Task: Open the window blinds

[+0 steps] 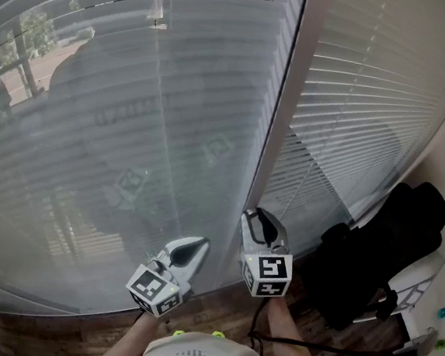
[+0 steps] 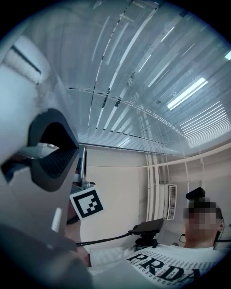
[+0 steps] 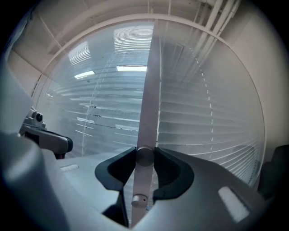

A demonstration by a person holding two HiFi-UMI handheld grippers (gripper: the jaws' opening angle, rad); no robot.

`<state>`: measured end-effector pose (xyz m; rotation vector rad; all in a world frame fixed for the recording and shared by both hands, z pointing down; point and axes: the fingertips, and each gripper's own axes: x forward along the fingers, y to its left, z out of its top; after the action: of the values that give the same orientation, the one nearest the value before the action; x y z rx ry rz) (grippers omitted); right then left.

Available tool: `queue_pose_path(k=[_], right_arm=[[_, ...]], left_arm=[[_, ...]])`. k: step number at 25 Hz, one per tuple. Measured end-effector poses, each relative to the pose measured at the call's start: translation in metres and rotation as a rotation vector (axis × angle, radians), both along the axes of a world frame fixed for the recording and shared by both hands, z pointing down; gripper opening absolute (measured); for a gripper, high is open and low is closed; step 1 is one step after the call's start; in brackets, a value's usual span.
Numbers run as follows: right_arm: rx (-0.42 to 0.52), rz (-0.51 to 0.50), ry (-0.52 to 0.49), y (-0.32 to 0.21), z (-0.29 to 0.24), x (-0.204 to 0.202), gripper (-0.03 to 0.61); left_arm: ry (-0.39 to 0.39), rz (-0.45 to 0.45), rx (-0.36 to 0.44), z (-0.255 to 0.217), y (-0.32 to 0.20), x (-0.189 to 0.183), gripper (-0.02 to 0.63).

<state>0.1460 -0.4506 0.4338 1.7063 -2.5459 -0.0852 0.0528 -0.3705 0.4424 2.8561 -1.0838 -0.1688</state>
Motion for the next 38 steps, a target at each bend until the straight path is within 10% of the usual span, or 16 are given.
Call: queue_pose_path(k=[13, 23, 38], right_arm=[[-0.069, 0.002, -0.184, -0.002, 0.004, 0.002, 0.133], [-0.048, 0.003, -0.147, -0.003, 0.005, 0.002, 0.135], [0.136, -0.012, 0.539, 0.002, 0.002, -0.012, 0.138]], left_arm=[[0.004, 0.010, -0.005, 0.001, 0.000, 0.001, -0.008], [0.006, 0.036, -0.006, 0.004, 0.003, 0.006, -0.008], [0.012, 0.024, -0.003, 0.004, 0.000, 0.000, -0.008]])
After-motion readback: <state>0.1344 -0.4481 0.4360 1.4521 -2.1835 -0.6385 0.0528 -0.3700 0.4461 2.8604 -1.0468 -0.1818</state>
